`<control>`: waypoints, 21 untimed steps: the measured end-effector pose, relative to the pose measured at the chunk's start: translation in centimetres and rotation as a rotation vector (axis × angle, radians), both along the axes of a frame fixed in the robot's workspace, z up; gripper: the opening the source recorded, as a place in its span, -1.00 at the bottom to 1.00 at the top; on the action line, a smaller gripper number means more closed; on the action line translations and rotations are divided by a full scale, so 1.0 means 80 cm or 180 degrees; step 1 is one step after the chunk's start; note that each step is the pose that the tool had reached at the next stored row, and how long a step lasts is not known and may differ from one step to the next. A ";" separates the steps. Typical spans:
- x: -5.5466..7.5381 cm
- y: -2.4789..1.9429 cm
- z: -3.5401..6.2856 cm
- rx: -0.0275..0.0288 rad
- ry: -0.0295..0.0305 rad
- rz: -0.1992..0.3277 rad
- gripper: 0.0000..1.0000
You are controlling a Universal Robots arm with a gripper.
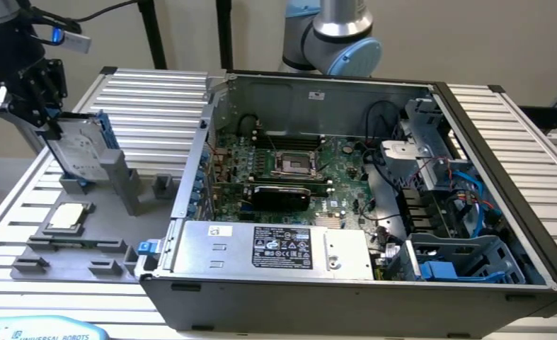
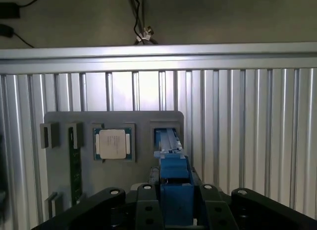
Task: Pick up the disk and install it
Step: 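Pick up the disk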
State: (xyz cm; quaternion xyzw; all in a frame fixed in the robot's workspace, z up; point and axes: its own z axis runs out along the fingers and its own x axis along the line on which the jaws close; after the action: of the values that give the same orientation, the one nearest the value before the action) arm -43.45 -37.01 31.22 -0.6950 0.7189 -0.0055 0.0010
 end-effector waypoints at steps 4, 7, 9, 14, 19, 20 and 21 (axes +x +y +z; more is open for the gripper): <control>0.000 0.0000 0.021 0.0004 0.0000 0.0000 -0.35; 0.000 0.0000 0.038 0.0006 0.0000 0.0000 -0.35; 0.000 0.0000 0.049 0.0006 0.0000 0.0001 -0.35; 0.002 -0.0001 0.077 0.0010 0.0000 0.0008 -0.35; 0.008 0.0000 0.106 0.0020 0.0000 0.0024 -0.35; 0.010 0.0000 0.112 0.0022 0.0000 0.0028 -0.35; 0.012 0.0000 0.117 0.0024 0.0000 0.0032 -0.35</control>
State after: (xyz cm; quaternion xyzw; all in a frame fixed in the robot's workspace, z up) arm -42.50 -37.01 40.60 -0.6986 0.7155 -0.0028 0.0037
